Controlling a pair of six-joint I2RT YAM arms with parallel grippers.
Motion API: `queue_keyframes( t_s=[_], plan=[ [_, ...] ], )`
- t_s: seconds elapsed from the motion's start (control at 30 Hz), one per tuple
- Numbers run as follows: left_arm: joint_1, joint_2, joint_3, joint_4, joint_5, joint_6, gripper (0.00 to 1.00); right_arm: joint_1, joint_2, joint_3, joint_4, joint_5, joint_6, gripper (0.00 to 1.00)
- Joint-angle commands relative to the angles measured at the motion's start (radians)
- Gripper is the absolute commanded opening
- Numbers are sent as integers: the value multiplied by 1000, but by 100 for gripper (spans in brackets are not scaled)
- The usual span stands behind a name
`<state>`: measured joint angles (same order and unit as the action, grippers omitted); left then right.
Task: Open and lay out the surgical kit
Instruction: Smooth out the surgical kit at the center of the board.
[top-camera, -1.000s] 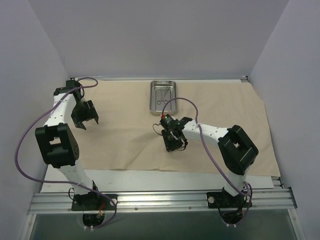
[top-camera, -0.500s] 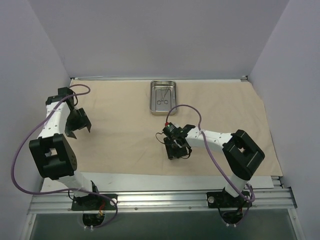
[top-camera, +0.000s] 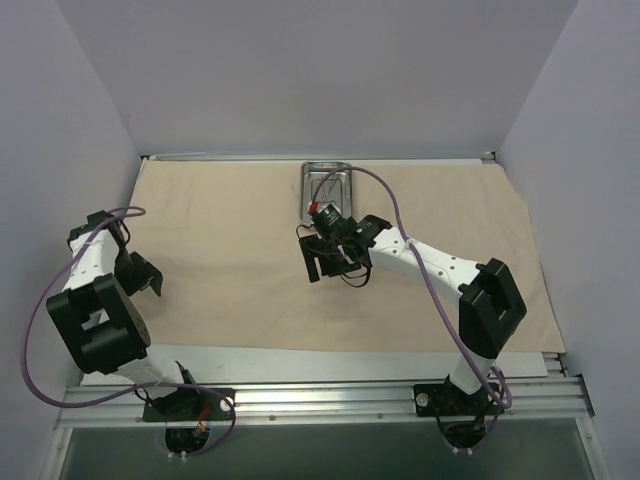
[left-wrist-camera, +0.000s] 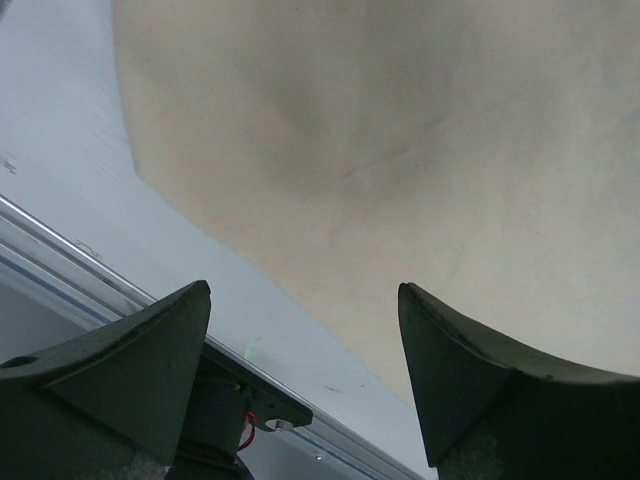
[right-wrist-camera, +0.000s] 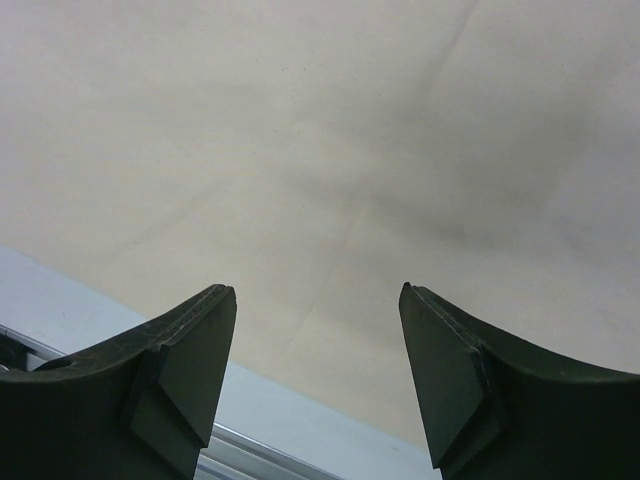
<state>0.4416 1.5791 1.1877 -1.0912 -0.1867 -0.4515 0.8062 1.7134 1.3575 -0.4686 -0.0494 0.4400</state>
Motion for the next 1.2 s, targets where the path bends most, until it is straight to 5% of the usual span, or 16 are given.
queue_keyframes(
  t_s=[0.0,0.23,0.4,0.57,0.8,0.87,1.17],
  plan=[
    [3,63,-33,77,26,-13,85,-19,15,-4,-56,-16,-21,68],
    [11,174,-33,160,15,-69,81,-62,-52,-81,-10,-32,-23,68],
    [23,254,-71,249,52,-52,64,-119,-64,-97,4,-59,-29,68],
    [22,289,-91,329,75,-42,63,-133,-67,-109,19,-58,-35,68],
    [9,245,-91,331,56,-32,23,-136,-66,-123,30,-64,-32,68],
    [-3,216,-76,300,37,-29,4,-140,-63,-124,33,-66,-34,67],
    [-159,182,140,205,-49,2,2,-148,-23,-95,35,-78,-47,68]
  ],
)
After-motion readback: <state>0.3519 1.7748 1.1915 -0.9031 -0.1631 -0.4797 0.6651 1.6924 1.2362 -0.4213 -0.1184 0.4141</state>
